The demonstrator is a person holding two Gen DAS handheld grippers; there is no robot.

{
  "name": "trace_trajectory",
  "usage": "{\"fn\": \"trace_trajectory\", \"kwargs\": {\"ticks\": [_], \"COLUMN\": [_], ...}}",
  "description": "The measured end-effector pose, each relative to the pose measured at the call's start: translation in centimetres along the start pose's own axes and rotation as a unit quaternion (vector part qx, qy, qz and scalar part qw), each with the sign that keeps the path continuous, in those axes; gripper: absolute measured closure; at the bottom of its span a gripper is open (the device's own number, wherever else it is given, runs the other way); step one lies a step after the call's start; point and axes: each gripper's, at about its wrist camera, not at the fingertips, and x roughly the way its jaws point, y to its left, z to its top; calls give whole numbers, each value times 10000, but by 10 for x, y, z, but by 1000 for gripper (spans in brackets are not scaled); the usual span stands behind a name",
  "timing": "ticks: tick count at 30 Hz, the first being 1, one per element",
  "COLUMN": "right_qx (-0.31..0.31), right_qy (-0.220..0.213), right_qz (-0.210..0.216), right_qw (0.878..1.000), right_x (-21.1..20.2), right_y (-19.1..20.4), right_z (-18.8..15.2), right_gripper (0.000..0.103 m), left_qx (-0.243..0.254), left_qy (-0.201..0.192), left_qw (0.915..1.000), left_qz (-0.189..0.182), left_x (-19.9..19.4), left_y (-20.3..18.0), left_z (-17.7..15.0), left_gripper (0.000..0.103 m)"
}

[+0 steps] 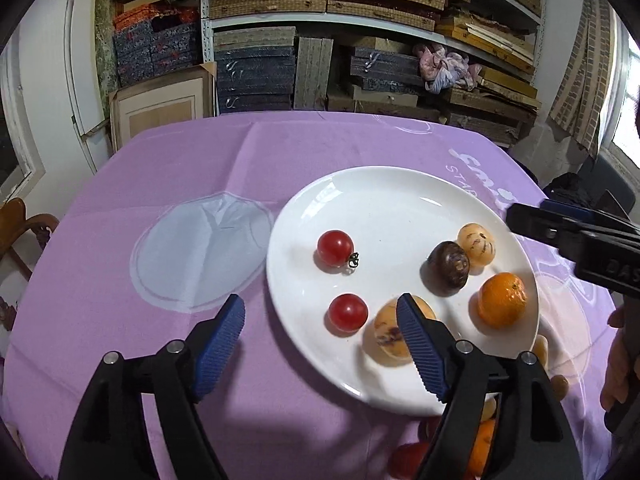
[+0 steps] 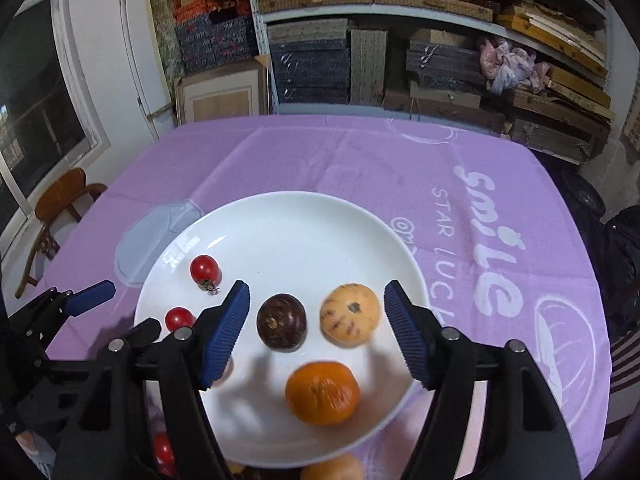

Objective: Organize fruits
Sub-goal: 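Withdraw both tools from the plate toward the remaining fruits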

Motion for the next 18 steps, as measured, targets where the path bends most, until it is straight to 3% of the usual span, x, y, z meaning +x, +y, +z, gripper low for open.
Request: {"fn": "trace_trajectory", "kwargs": {"ticks": [2, 8, 12, 18], "right_qx": [167, 888, 1422, 1713], "right_qy": [-379, -1074, -1274, -1189], "right_qz": [-27, -170, -321, -176], "right_qw": [9991, 9901, 9811, 9779], "right_x": [-37, -110, -124, -121], "right_y": [-13, -54, -81, -97], "right_z": [-23, -105, -145, -150], "right_gripper": [7, 4, 4, 4], "left_qx": [-110, -196, 392, 1365], "left_qy": [-23, -127, -232, -211], "left_qw": [9999, 9996, 9989, 9904], "left_qz": [19, -136, -135, -62], "left_x": [-15, -67, -100, -107], "left_y": [6, 3, -26, -82], "left_z": [-12, -71, -113, -148], "left_gripper": [18, 11, 11, 9]}}
